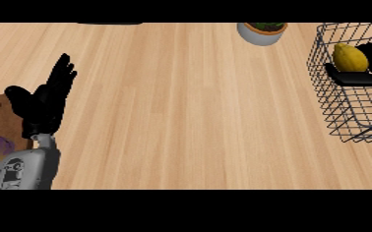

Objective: Pick the lemon from the placemat and place it in the basket

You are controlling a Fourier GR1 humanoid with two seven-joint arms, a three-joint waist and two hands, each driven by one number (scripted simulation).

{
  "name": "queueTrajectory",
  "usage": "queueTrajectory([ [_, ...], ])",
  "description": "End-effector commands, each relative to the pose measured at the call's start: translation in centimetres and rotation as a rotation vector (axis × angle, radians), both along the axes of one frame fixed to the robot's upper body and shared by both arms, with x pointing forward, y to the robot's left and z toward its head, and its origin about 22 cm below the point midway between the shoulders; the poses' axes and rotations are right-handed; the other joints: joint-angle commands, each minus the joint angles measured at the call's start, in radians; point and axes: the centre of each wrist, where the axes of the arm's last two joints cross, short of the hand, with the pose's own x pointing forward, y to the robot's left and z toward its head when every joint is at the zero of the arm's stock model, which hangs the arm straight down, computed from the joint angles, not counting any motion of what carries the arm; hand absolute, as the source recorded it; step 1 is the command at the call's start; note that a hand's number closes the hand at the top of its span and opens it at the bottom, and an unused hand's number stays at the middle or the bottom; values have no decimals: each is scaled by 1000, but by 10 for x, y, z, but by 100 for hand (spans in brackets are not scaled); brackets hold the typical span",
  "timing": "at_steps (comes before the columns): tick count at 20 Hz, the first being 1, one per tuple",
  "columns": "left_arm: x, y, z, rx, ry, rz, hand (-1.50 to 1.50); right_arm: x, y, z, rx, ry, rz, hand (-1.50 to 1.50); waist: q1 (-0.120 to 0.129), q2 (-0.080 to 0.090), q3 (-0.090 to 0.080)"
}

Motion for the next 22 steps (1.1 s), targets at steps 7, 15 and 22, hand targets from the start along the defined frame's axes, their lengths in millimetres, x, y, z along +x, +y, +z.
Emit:
queueTrajectory([
  [7, 0, -8, -13, -8, 5, -2, 0, -8, -12, -11, -15, 144, -135, 150, -2, 10, 13],
  [15, -5, 5, -1, -2, 22, 6, 0, -1, -5, -7, 273, -16, -114, -150, -9, 5, 13],
  [22, -6, 1, -4, -9, 6, 19, 0, -6, -30, 20, 599, -147, -176, -150, -11, 7, 13],
])
